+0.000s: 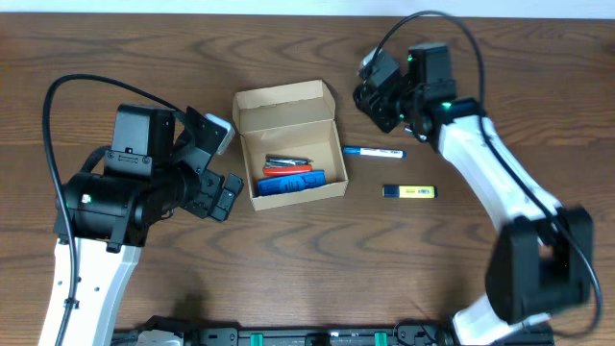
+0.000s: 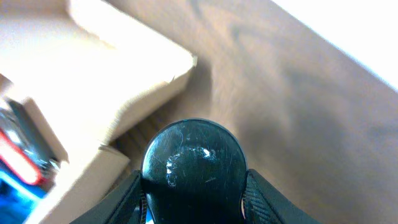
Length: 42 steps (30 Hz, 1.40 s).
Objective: Pack container
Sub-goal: 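Place the black tape dispenser into the box and release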
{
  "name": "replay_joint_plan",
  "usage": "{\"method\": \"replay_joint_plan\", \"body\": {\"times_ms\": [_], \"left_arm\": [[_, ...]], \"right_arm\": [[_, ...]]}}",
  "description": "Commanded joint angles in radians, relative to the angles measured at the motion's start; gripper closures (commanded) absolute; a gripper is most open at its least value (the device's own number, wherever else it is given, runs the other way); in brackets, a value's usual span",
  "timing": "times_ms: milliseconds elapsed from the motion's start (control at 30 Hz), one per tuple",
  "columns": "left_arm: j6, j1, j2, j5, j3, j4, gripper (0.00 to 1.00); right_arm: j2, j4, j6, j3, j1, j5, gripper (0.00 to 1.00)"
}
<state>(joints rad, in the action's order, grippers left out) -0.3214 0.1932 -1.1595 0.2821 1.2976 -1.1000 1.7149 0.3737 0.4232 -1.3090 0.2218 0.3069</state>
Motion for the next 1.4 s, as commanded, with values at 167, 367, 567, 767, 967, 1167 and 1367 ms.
{"method": "replay_joint_plan", "body": {"times_ms": [167,367,567,767,967,1167,1367], "left_arm": [[-0.012,-0.003,-0.003,0.006,0.013,-0.004,0.05],[-0.012,-0.003,-0.003,0.006,0.013,-0.004,0.05],[-0.012,-0.003,-0.003,0.006,0.013,-0.004,0.05],[-0.012,-0.003,-0.003,0.006,0.013,-0.004,0.05],[-0.012,-0.003,-0.003,0.006,0.013,-0.004,0.05],[-0.012,-0.003,-0.003,0.006,0.013,-0.004,0.05],[-0.012,-0.003,-0.003,0.006,0.013,-0.004,0.05]], "right_arm": [[-0.106,0.069,0.048,-0.015,0.14,0.114,0.59],[-0.052,0.087,0.164,-0.015,0.267,0.124,0.6],[0.053,0.083,0.239,-0.015,0.348,0.154,0.6],[0.145,0.074,0.346,-0.015,0.396,0.169,0.62],[0.189,0.045,0.378,-0.015,0.412,0.187,0.62],[0.219,0.037,0.386,-0.015,0.415,0.214,0.62],[0.234,0.034,0.386,-0.015,0.415,0.247,0.6]]}}
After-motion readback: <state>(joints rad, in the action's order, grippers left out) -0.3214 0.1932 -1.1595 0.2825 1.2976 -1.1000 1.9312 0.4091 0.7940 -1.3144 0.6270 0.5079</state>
